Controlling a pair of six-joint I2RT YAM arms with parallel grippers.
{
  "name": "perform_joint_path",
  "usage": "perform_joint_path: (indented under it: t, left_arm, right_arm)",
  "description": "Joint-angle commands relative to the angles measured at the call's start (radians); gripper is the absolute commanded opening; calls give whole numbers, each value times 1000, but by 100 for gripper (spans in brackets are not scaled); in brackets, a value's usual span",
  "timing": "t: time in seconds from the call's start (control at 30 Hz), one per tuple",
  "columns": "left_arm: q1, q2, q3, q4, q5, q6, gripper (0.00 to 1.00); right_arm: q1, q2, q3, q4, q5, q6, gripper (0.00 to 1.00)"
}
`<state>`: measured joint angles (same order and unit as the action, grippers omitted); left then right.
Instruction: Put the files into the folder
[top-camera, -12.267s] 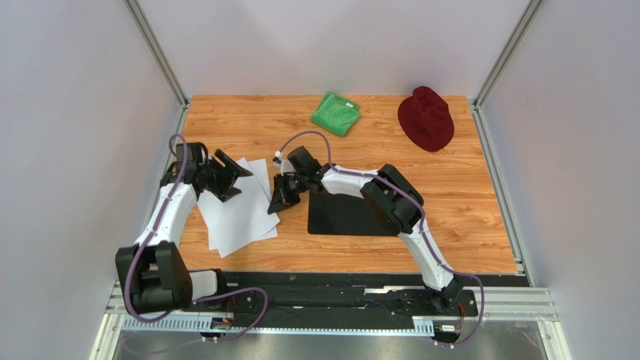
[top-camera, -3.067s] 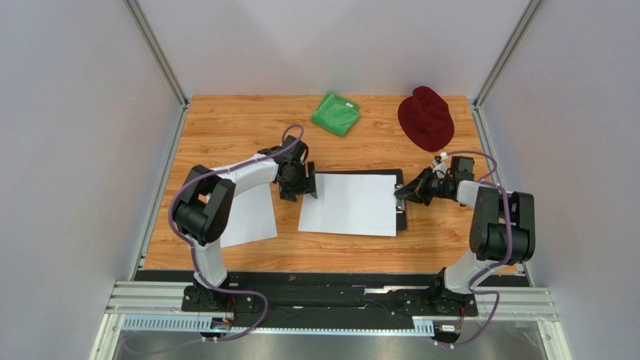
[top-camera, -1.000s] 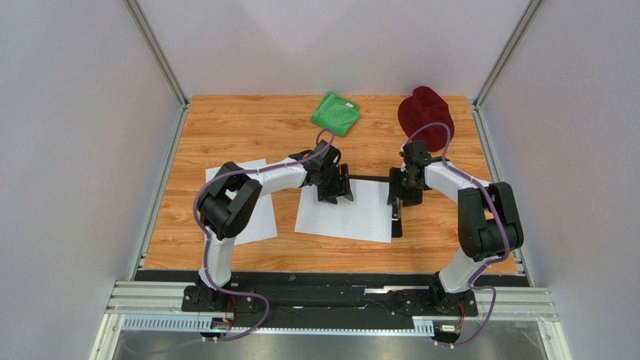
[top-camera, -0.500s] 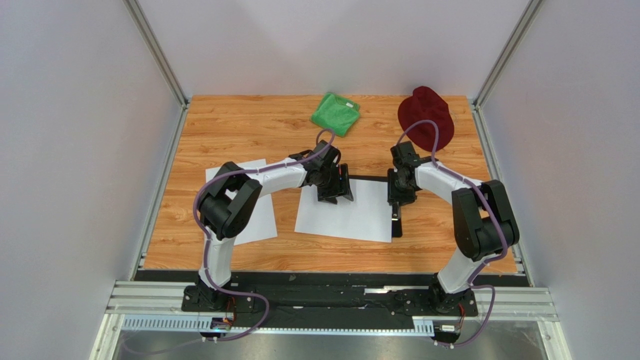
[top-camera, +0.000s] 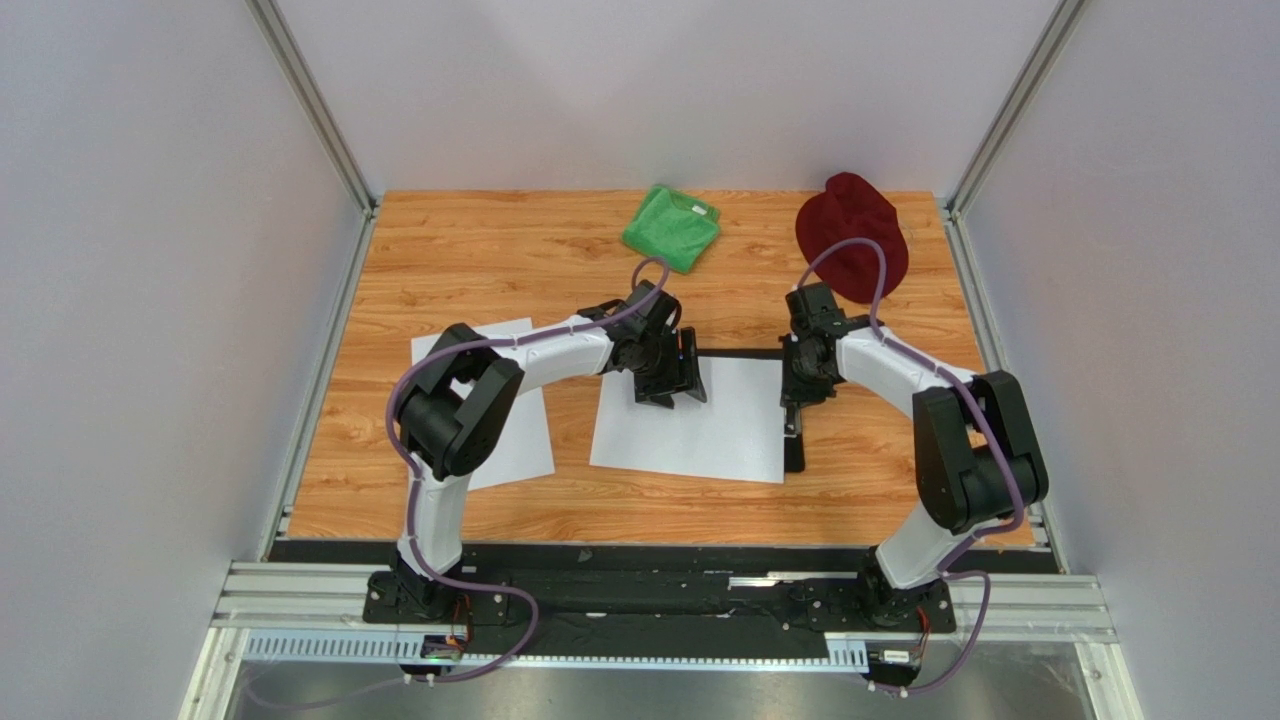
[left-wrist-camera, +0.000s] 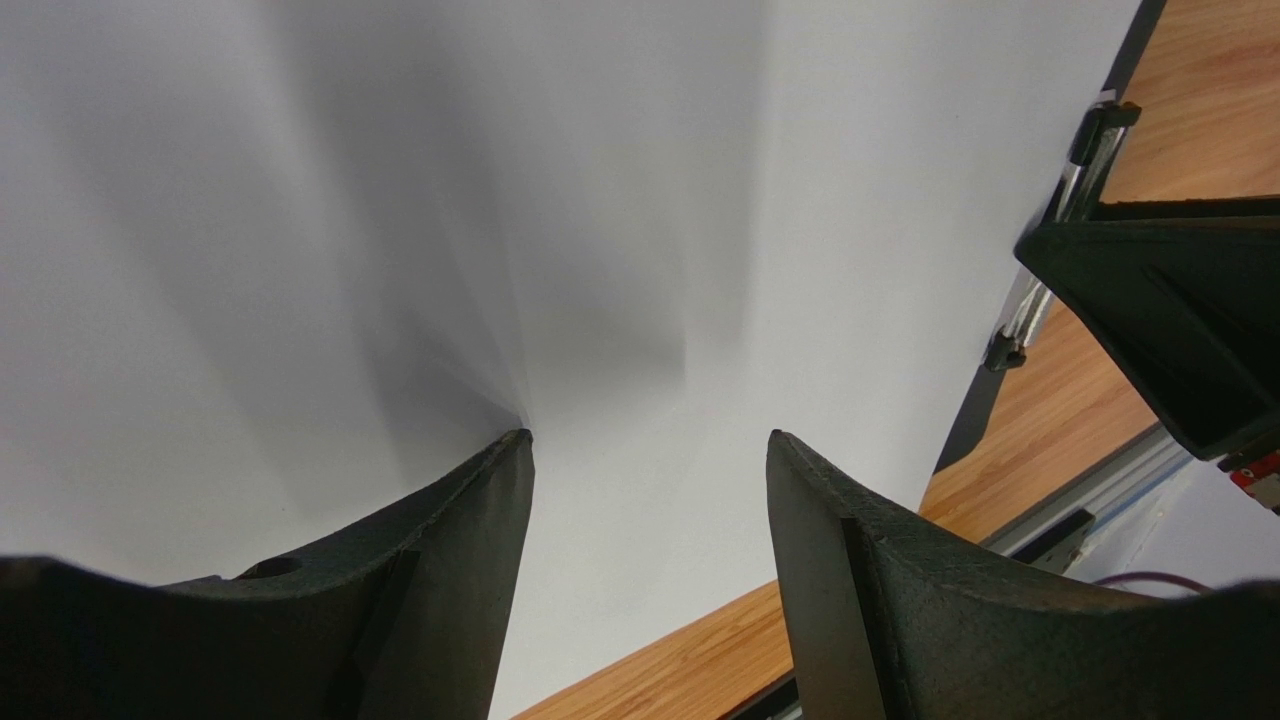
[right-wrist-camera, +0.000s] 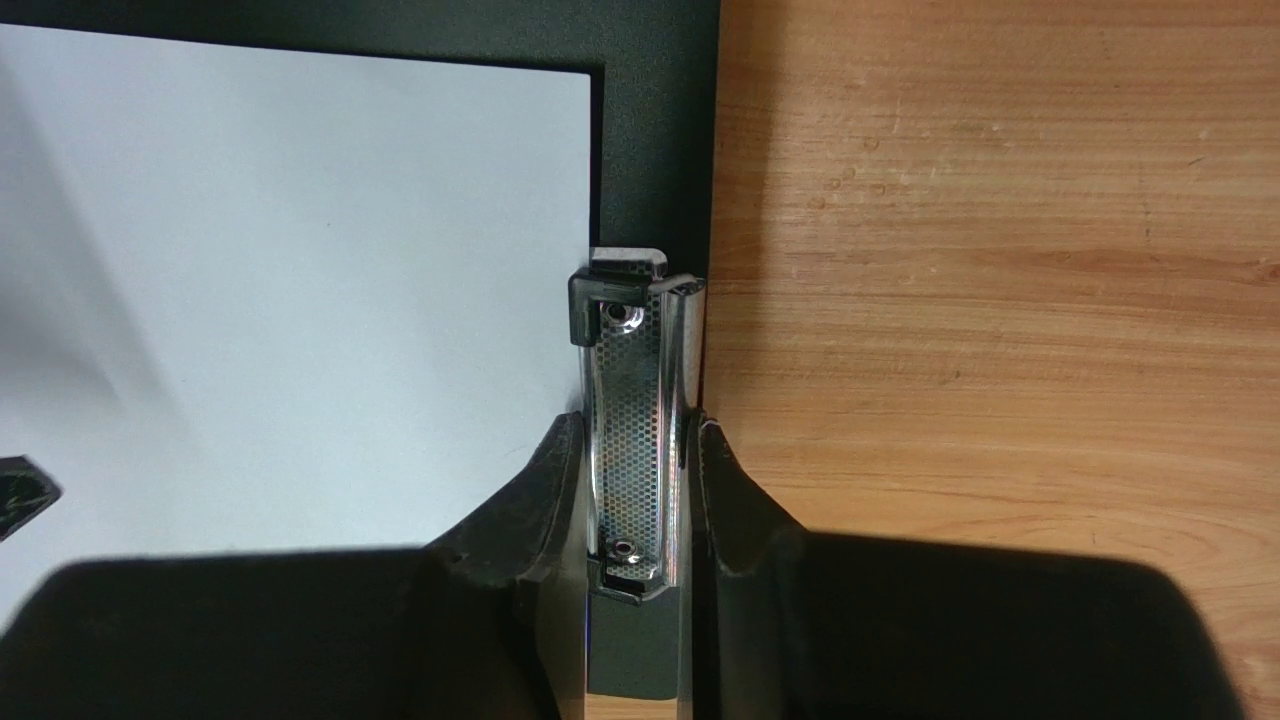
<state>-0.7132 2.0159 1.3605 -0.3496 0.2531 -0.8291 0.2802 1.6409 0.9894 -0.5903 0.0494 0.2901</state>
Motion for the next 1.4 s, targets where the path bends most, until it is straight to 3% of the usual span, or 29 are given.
perform_joint_path:
  t: [0.0, 0.27, 0.57, 1.13, 1.37]
  left_arm:
    - [14, 21, -24, -59, -35, 15, 69]
    - [32, 30, -46, -46, -18, -8, 70]
    - [34, 67, -41, 4, 61, -56, 70]
    - [26, -11, -144, 60, -61, -280, 72]
    - [24, -31, -190, 77, -93, -326, 72]
  right_arm:
    - [-32, -59, 0, 110, -192, 27, 0]
    - [-137, -75, -123, 271, -478, 106, 0]
    - [-173, -61, -167, 368, -566, 167, 0]
    - [-167, -90, -187, 299, -343, 230, 0]
    - [-164, -92, -184, 296, -338, 242, 0]
